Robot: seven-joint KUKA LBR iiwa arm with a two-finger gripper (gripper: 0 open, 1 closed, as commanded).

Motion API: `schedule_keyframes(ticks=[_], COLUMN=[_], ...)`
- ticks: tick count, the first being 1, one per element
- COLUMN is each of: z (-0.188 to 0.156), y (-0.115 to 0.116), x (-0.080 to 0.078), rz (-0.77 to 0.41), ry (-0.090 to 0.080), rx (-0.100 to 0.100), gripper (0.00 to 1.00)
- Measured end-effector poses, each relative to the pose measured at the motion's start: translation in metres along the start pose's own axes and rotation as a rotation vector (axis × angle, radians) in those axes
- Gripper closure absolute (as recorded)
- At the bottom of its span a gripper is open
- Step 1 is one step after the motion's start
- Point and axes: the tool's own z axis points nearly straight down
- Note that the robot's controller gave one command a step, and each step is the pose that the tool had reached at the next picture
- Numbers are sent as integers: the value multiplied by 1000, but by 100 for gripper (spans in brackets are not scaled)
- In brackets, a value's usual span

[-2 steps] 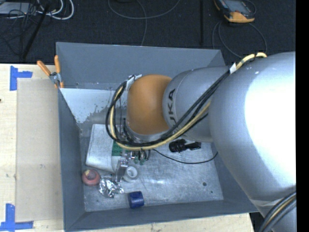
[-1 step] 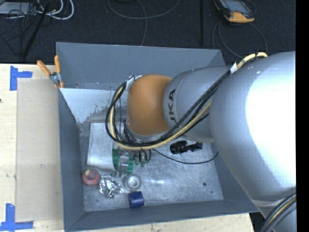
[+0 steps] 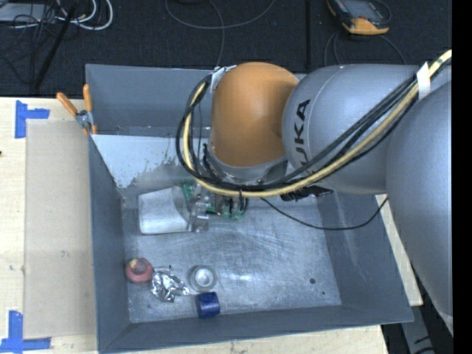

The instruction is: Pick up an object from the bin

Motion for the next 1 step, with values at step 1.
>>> schedule_keyframes(ticks=[1], z=[5], y=[-1], x=[1], rz=[0], ry=[5], rx=[3], gripper=[0])
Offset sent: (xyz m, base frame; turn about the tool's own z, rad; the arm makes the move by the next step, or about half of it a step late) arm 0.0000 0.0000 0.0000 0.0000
